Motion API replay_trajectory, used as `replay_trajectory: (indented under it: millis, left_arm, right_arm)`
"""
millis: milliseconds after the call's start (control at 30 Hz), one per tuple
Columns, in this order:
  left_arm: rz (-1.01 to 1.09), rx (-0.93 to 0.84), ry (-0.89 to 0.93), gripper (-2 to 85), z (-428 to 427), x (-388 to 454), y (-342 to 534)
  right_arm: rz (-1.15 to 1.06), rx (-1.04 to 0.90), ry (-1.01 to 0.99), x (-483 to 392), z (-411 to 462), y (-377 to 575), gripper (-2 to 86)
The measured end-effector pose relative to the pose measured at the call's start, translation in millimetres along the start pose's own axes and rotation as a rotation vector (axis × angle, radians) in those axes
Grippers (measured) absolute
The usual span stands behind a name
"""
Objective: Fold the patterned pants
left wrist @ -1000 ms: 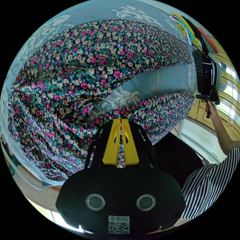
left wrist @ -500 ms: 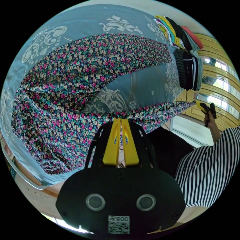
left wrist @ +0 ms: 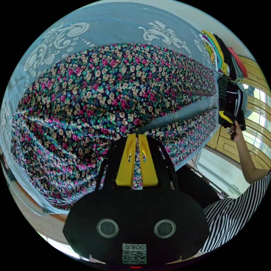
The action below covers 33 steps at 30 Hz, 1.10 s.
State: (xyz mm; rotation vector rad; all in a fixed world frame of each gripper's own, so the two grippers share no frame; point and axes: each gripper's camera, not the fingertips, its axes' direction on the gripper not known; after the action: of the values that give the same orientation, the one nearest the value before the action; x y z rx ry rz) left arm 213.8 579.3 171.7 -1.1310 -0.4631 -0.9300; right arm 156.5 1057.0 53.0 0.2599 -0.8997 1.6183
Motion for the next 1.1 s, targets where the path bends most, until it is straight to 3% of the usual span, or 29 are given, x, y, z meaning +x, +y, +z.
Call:
replay_trajectory:
  millis: [200, 467, 767, 933, 1100]
  left_arm:
    - [-0.082, 0.115, 0.126, 0.9, -3, -2, 55]
    - [-0.054, -0.202, 0.014, 0.8, 82, 5, 108]
    - [-0.035, -0.189, 0.166, 0.1, 79, -19, 153]
    - [-0.046, -0.227, 0.159, 0.2, 97, -35, 177]
    - [-0.125, -0.136, 0.210, 0.5, 78, -71, 213]
  right_arm:
    - [-0.018, -0.036, 0.134, 4, 12, 34, 6.3]
    - [-0.058, -0.142, 0.281, -5, 71, 25, 4.3]
    - [-0.111, -0.166, 0.331, -21, 72, 14, 0.6]
    - [-0.077, -0.218, 0.328, -11, 91, -1, 0.5]
    - [-0.115, -0.232, 0.369, -24, 112, -18, 1.1]
